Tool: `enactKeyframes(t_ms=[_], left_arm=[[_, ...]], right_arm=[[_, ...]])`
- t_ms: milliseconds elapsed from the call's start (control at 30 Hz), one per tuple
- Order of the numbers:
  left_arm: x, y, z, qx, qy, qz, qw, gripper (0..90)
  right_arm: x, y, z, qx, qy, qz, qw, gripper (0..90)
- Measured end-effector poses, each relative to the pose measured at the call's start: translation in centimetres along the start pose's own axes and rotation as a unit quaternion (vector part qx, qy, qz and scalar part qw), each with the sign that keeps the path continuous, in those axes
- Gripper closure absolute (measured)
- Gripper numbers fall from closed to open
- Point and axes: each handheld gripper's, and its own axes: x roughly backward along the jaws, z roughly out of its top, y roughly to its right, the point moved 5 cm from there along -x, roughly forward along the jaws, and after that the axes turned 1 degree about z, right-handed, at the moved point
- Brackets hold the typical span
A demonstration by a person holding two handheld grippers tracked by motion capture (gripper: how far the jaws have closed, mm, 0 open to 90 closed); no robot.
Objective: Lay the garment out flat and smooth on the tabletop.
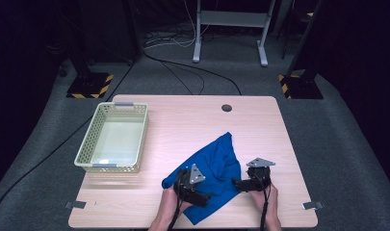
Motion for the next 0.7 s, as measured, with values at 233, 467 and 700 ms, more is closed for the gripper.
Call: enactKeyframes(t_ms=[233,467,700], left_arm=[[-2.2,2.4,1.4,-0.012,-0.006,0.002,0.9999,15.4],[-3.5,3.4,1.8,-0.024,-0.022,0.031,0.999,34.2],[-3.0,3.1,1.5,-0.025,-0.018,0.043,0.9986,51.7]], right_arm=[[0.1,0.2,0.0,-0.012,0.007,0.012,0.9998,0.0],[0.3,0.4,0.0,-0.023,0.015,0.031,0.9992,0.0],[0.1,0.2,0.1,-0.014,0.012,0.032,0.9993,0.0]])
